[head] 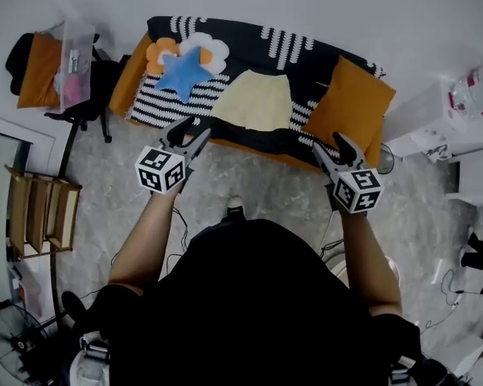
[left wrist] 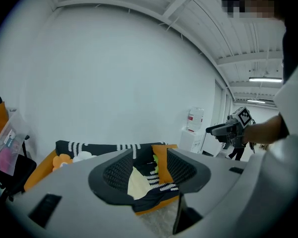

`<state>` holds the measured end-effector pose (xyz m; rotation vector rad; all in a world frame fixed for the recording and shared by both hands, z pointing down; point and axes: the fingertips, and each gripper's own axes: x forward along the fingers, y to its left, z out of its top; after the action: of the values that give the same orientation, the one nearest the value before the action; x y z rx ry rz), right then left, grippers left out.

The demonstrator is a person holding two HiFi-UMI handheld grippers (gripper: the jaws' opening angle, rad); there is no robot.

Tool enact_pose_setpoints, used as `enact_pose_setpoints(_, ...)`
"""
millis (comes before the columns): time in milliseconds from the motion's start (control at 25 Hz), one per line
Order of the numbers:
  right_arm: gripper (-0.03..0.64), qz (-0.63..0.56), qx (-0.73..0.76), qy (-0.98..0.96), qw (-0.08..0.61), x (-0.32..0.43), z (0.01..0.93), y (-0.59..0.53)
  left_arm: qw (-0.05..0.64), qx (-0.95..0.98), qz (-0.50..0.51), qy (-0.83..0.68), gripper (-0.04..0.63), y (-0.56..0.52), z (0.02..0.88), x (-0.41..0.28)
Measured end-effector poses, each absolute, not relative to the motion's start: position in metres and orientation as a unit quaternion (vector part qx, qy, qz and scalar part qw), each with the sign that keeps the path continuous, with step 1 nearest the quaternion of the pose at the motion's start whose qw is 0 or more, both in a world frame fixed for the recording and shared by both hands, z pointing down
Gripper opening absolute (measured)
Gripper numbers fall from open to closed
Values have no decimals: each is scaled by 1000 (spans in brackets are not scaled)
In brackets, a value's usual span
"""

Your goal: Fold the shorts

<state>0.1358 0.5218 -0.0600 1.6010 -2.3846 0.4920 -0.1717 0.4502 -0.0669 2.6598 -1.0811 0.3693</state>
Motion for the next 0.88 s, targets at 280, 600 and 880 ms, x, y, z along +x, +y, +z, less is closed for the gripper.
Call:
enact_pose_setpoints(280,270,167,555,-805,123,128,-57,479,130,914,135,-359,232,400,-56,-186)
enact_pose_setpoints(600,270,161,565,-798,133,117,-59,440,127,919,130,-350,235,353,-59,-203)
enact_pose_setpoints(880,271,155,567,-796,146,105,-63,424,127,920,123,-349,235,329,-62,-226)
